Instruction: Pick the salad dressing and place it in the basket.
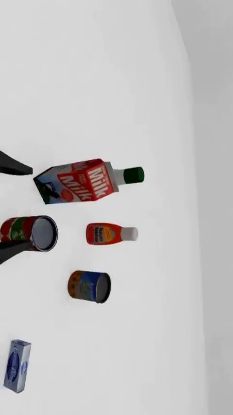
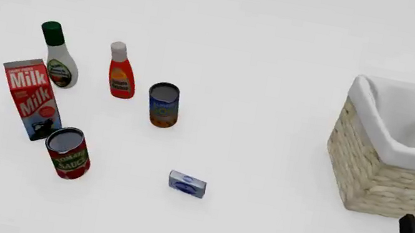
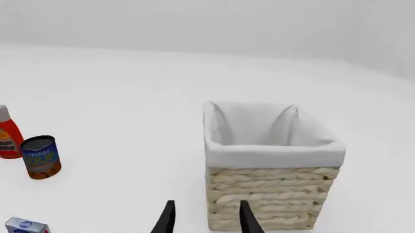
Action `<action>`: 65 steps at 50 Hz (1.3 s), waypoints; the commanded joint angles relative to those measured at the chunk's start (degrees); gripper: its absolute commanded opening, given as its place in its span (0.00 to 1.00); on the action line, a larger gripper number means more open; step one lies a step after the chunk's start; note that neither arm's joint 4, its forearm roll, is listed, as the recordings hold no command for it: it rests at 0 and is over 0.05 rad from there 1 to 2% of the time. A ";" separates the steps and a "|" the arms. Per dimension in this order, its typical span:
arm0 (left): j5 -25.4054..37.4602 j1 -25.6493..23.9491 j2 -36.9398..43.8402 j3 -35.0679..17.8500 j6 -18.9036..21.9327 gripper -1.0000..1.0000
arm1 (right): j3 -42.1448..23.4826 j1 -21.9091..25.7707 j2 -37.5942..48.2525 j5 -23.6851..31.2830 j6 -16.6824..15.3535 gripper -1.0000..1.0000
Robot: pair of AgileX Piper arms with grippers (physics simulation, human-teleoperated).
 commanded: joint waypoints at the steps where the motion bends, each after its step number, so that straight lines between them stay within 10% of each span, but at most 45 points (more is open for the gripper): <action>1: -3.19 -2.44 0.90 -0.09 -2.61 1.00 | -0.14 1.86 0.52 0.83 2.95 1.00; 19: -14.82 -2.58 21.86 -6.99 1.63 1.00 | -0.39 0.78 1.62 0.08 2.33 1.00; 46: -1.70 -5.60 54.74 -51.77 1.03 1.00 | -0.53 1.56 6.60 -3.76 4.19 1.00; 65: 12.87 2.13 82.07 -84.93 3.14 1.00 | -0.08 1.15 6.48 -3.51 5.18 1.00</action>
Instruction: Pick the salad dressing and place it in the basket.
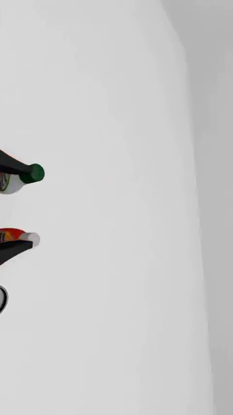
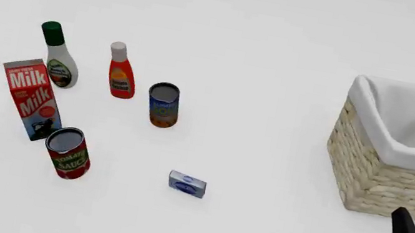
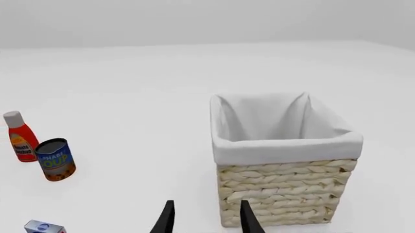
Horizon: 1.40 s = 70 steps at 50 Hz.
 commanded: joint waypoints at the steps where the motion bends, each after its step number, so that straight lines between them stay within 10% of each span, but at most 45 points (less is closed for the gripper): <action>1: 8.38 4.02 15.58 -18.80 1.44 1.00 | 0.35 -0.32 -0.32 0.45 0.67 1.00; 36: 20.43 9.30 45.17 -50.84 -5.00 1.00 | 0.43 1.64 4.42 -3.19 1.78 1.00; 70: 12.67 8.25 52.10 -43.47 -8.51 1.00 | 0.44 1.93 4.99 -3.77 2.13 1.00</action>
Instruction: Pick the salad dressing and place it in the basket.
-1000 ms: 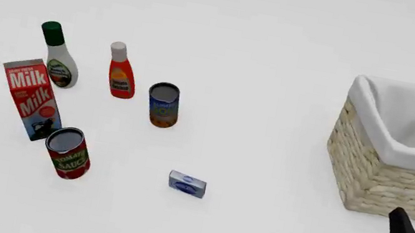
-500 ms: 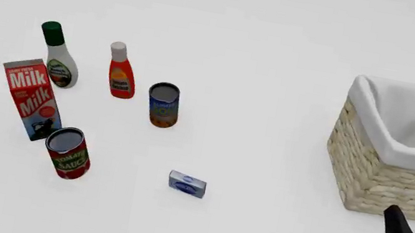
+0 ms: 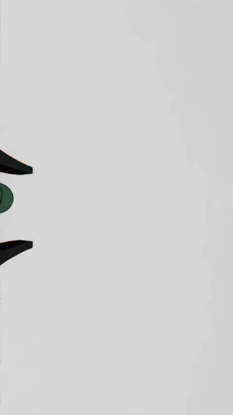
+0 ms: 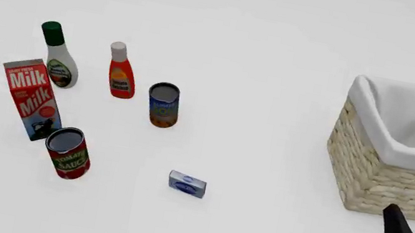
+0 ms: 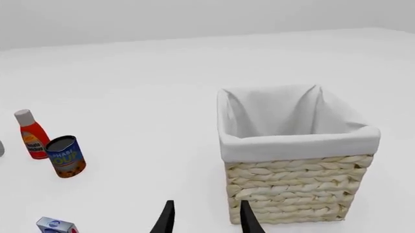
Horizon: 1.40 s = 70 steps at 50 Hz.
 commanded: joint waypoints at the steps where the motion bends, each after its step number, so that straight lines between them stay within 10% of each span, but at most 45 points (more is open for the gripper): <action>1: -2.89 -0.82 1.14 3.50 -1.21 1.00 | 0.00 0.22 0.13 -0.08 0.02 1.00; 70: -10.32 0.46 4.80 11.26 -2.04 1.00 | 0.01 2.05 6.48 -5.36 -0.38 1.00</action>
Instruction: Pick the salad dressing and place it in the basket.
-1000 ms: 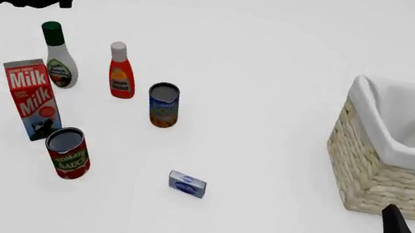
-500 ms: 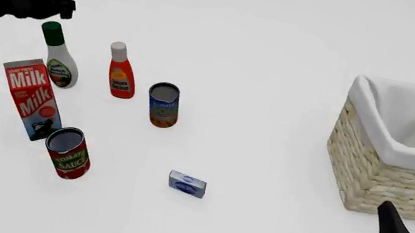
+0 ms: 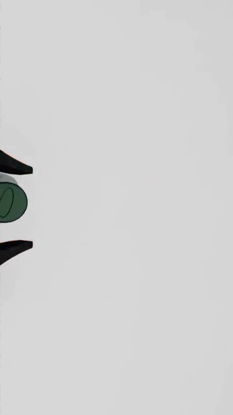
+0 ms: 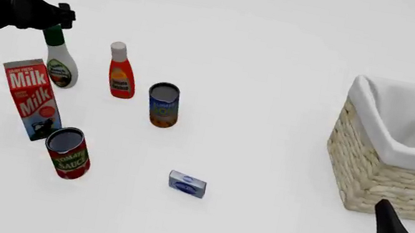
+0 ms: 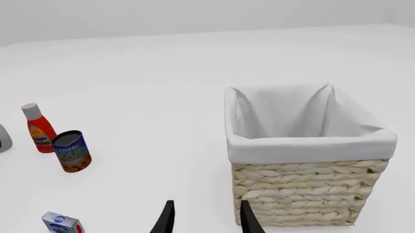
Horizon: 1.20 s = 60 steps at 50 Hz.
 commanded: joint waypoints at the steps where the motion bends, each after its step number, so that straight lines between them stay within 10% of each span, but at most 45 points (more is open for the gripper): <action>1: -1.16 0.17 0.58 1.35 -0.41 1.00 | 0.00 0.23 0.76 -0.73 -0.01 1.00; 33: -3.50 0.76 0.71 4.14 -0.46 1.00 | 0.00 0.68 1.28 -1.12 0.05 1.00; 34: -3.68 0.73 0.52 4.24 -0.41 0.00 | 0.00 0.62 1.28 -1.12 -0.04 1.00; 60: -8.28 2.15 -8.57 8.84 4.67 0.00 | 0.00 0.65 0.59 -0.47 -0.06 1.00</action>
